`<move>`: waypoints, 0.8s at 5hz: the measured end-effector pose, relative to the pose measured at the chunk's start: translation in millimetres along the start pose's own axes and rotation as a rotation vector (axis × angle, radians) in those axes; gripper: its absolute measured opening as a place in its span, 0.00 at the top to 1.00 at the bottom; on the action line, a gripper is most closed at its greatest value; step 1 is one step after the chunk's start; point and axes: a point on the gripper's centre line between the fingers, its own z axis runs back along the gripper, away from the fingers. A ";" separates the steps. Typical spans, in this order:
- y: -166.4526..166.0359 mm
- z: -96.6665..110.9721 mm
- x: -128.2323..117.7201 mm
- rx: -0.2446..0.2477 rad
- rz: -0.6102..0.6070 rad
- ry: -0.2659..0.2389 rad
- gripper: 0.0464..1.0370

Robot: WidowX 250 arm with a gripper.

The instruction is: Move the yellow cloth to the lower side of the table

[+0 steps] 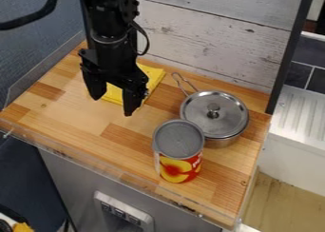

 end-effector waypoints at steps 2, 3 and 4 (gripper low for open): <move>10.6 -15.1 22.6 -0.010 0.012 0.016 0.04; 24.2 -25.8 53.2 -0.004 0.006 -0.004 0.04; 42.1 -32.5 80.7 -0.008 0.029 -0.027 0.04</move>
